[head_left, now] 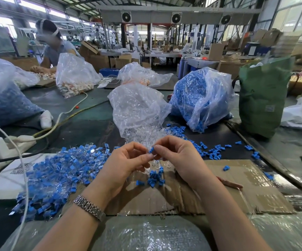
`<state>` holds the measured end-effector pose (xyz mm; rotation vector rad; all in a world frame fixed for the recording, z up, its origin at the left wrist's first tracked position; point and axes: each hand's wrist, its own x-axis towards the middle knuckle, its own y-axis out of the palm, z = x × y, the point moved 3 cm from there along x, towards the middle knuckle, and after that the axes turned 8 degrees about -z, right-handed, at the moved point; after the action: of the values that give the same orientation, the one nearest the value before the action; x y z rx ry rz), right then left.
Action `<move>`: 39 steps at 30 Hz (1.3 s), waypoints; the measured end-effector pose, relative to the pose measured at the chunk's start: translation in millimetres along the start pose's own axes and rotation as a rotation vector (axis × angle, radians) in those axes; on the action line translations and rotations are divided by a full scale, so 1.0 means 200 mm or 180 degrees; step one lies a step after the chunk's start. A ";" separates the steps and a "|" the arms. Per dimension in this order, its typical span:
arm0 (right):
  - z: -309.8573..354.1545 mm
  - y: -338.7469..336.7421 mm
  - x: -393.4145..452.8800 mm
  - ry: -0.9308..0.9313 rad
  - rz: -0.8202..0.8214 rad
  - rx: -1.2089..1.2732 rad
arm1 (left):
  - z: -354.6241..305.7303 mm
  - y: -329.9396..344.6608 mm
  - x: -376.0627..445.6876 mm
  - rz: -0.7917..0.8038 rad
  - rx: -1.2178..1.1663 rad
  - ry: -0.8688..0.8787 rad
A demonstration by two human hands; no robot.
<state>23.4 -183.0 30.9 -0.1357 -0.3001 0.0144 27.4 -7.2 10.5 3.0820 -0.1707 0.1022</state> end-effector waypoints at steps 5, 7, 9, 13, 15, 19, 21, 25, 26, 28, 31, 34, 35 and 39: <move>-0.01 -0.02 0.01 0.0257 -0.0286 0.0093 | 0.01 -0.01 0.01 -0.0083 -0.0302 -0.0137; -0.02 -0.02 0.01 0.0470 -0.0298 0.0031 | 0.00 -0.02 0.01 -0.0108 -0.0518 -0.0208; -0.03 -0.01 0.01 0.0630 -0.0115 0.0087 | 0.00 -0.01 0.01 -0.0183 -0.0592 -0.0227; -0.02 0.01 0.00 0.0623 0.0002 0.0466 | 0.00 0.00 0.00 -0.0221 -0.0168 -0.0068; -0.02 0.00 0.00 0.0579 0.0001 0.0458 | 0.00 0.01 0.00 -0.0152 0.0034 -0.0017; 0.00 0.01 -0.01 0.0374 0.0012 0.0125 | 0.00 0.01 0.00 -0.0056 -0.0108 -0.0194; 0.01 0.00 -0.01 0.0085 -0.0168 -0.0252 | 0.01 -0.01 0.01 -0.0087 -0.0327 -0.0278; 0.03 0.00 -0.01 -0.0266 -0.0307 -0.0577 | 0.02 -0.01 0.01 0.0071 -0.0676 -0.0351; 0.03 0.01 -0.01 -0.0312 -0.0266 -0.0629 | 0.02 -0.01 0.01 0.0107 -0.0717 -0.0354; 0.02 0.02 -0.02 -0.0422 -0.0234 -0.0708 | 0.02 -0.02 0.01 0.0137 -0.0707 -0.0349; 0.01 0.02 -0.02 -0.0574 -0.0171 -0.0810 | 0.03 -0.02 0.01 0.0169 -0.0486 -0.0326; 0.01 0.03 -0.02 -0.0722 -0.0137 -0.0955 | 0.02 -0.02 0.01 0.0228 -0.0485 -0.0259; 0.01 0.03 -0.02 -0.0780 -0.0147 -0.1012 | 0.02 -0.01 0.01 0.0230 -0.0564 -0.0245; 0.02 0.04 -0.02 -0.0905 -0.0154 -0.1092 | 0.01 -0.03 0.01 0.0240 -0.0666 -0.0256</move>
<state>18.4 -175.4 32.0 -0.4691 -0.5891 -0.0667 30.3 -2.0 9.1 2.8728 -0.2821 -0.0346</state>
